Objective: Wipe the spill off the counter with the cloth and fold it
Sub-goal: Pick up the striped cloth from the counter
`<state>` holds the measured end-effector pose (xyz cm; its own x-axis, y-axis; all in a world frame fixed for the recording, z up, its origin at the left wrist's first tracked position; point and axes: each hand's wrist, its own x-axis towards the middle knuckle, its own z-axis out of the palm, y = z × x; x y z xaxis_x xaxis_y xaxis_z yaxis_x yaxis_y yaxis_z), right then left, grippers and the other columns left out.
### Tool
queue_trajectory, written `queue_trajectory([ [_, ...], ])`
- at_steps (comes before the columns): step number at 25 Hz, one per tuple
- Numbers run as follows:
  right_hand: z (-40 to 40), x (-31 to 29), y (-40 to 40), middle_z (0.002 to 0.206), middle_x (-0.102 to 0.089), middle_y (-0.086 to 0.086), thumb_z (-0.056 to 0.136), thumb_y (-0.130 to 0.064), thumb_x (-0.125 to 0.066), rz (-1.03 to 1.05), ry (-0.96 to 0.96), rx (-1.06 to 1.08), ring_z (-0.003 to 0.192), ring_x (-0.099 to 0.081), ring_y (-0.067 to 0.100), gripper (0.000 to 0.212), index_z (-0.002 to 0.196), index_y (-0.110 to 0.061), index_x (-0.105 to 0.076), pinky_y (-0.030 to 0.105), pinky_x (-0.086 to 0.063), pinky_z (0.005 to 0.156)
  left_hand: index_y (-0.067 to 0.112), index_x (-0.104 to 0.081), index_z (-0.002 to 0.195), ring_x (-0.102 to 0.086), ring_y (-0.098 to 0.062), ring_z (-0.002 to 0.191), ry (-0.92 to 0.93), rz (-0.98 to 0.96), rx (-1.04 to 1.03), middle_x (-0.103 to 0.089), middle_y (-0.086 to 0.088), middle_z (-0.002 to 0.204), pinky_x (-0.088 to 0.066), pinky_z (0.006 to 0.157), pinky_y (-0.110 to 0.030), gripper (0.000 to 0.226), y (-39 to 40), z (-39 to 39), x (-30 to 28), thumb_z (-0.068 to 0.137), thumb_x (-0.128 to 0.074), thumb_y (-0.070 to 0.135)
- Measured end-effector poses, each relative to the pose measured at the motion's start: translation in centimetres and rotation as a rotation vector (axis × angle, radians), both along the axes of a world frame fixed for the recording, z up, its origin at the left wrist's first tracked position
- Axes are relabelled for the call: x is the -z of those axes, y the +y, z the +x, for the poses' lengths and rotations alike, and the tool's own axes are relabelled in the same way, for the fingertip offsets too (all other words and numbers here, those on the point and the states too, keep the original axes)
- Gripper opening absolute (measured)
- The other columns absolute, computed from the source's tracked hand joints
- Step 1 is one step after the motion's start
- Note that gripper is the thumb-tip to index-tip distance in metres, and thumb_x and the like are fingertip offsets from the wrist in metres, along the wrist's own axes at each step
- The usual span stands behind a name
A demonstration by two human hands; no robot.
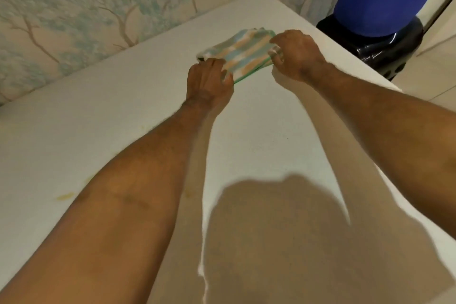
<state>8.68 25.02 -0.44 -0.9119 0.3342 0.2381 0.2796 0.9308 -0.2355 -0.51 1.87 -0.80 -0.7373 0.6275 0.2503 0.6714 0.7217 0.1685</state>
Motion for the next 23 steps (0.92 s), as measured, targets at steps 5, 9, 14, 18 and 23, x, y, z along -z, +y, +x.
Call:
queue_trajectory([
  [5, -1.6, 1.4, 0.0, 0.146, -0.058, 0.012, 0.096, -0.024, -0.053, -0.042, -0.168, -0.137, 0.132, -0.050, 0.038, 0.049, 0.145, -0.021, -0.055, 0.046, -0.044, 0.107, 0.015, -0.064, 0.124, -0.052, -0.034, 0.122, -0.031, -0.204, -0.040, -0.060, -0.012, 0.129, -0.040, 0.100, -0.045, 0.040, 1.8, -1.2, 1.3, 0.097, -0.050, 0.042],
  [9, -3.6, 1.2, -0.5, 0.131, -0.061, 0.018, 0.098, -0.022, -0.055, 0.110, -0.198, -0.109, 0.121, -0.054, 0.043, 0.030, 0.123, -0.015, -0.070, 0.049, -0.048, 0.095, 0.018, -0.070, 0.117, -0.057, -0.031, 0.115, 0.020, -0.177, -0.076, -0.065, -0.008, 0.122, -0.042, 0.095, -0.042, 0.029, 2.7, -2.0, 0.9, 0.098, -0.051, 0.030],
  [14, -4.1, 0.3, -1.5, 0.122, -0.071, 0.012, 0.092, -0.023, -0.064, 0.030, -0.254, -0.021, 0.113, -0.064, 0.038, 0.026, 0.115, -0.016, -0.076, 0.041, -0.047, 0.092, 0.023, -0.074, 0.112, -0.063, -0.030, 0.106, -0.004, -0.067, -0.100, -0.073, -0.005, 0.111, -0.042, 0.087, -0.038, 0.027, 2.0, -2.0, -0.2, 0.097, -0.053, 0.030],
  [18, -2.5, -3.1, -2.2, 0.109, -0.074, 0.007, 0.086, -0.030, -0.070, -0.174, -0.264, -0.078, 0.094, -0.064, 0.026, 0.022, 0.104, -0.019, -0.077, 0.038, -0.054, 0.080, 0.023, -0.075, 0.108, -0.065, -0.028, 0.100, -0.076, 0.079, -0.095, -0.075, -0.003, 0.106, -0.048, 0.084, -0.039, 0.023, 0.1, -2.1, -3.7, 0.097, -0.055, 0.030],
  [23, 1.7, -9.8, -4.3, 0.106, -0.076, 0.006, 0.093, -0.021, -0.070, -0.747, -0.333, -0.194, 0.103, -0.065, 0.019, 0.010, 0.096, -0.016, -0.078, 0.031, -0.051, 0.090, 0.019, -0.075, 0.104, -0.067, -0.022, 0.098, -0.287, 0.353, -0.017, -0.075, -0.001, 0.103, -0.055, 0.086, -0.036, 0.017, -3.8, -0.5, -10.1, 0.093, -0.064, 0.025],
])
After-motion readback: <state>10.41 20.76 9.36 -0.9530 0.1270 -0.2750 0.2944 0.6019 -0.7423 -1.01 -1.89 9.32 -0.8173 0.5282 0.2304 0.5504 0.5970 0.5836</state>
